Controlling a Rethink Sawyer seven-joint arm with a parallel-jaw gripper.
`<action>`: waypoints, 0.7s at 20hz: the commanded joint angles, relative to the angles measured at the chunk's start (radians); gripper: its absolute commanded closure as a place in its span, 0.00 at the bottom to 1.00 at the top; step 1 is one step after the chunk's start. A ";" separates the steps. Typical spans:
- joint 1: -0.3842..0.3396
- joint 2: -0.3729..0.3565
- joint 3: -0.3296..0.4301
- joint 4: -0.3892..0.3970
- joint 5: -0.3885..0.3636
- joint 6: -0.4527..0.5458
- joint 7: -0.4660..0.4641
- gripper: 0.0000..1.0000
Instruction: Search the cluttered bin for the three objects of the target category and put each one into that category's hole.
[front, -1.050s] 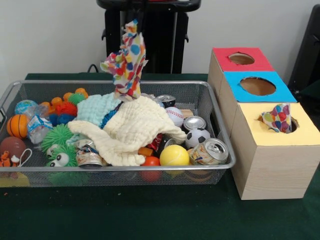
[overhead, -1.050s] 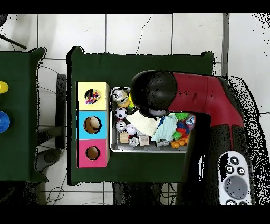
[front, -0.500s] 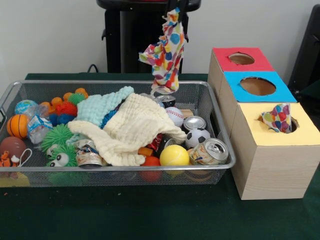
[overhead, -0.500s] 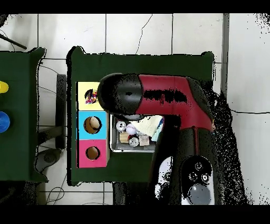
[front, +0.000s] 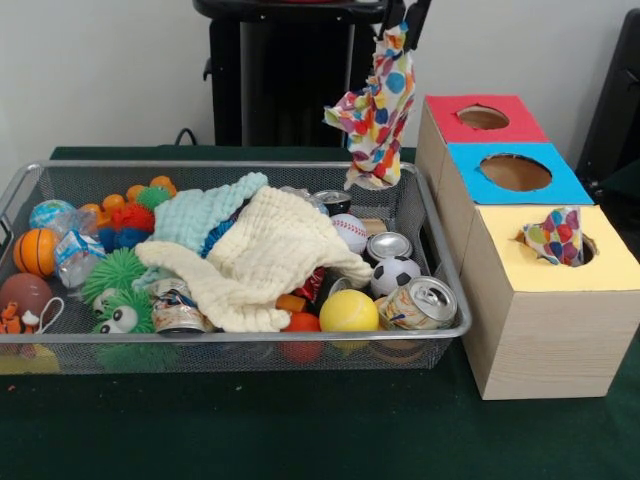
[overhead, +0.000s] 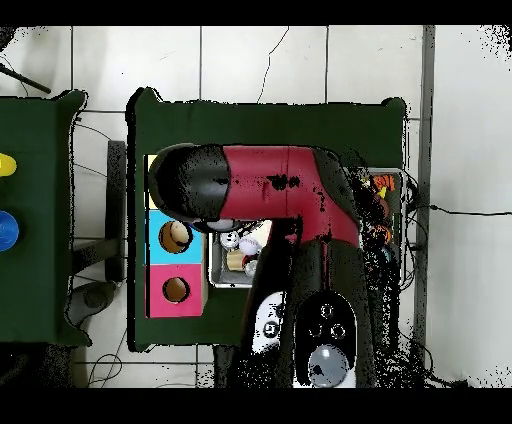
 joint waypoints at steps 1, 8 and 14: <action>0.033 0.084 -0.036 -0.018 0.034 0.113 0.305 1.00; 0.074 0.113 -0.047 -0.093 0.071 0.173 0.347 1.00; 0.120 0.150 -0.065 -0.162 0.086 0.213 0.386 1.00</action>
